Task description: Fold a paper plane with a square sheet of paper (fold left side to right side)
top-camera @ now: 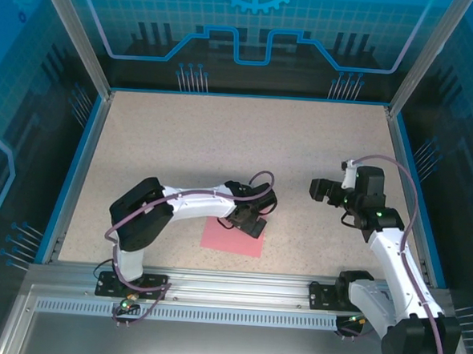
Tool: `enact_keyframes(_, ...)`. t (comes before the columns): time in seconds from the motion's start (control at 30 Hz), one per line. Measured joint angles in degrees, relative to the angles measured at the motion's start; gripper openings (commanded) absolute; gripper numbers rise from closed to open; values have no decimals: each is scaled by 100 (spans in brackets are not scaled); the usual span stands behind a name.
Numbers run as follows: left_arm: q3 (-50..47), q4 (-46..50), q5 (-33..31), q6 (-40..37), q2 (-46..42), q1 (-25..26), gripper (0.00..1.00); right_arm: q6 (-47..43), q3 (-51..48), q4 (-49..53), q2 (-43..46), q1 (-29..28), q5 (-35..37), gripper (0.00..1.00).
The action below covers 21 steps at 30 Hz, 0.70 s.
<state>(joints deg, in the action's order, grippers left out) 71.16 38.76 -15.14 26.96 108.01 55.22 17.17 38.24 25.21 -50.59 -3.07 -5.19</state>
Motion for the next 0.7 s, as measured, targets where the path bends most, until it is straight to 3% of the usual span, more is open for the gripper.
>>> enact_keyframes(0.4, 153, -2, 457, -4, 293, -282, 99, 0, 0, 232, 7, -11, 0, 99)
enact_keyframes(0.7, 1003, 0, 538, -345, 892, -835, 99, 0, 2, 334, 7, -39, -9, 99)
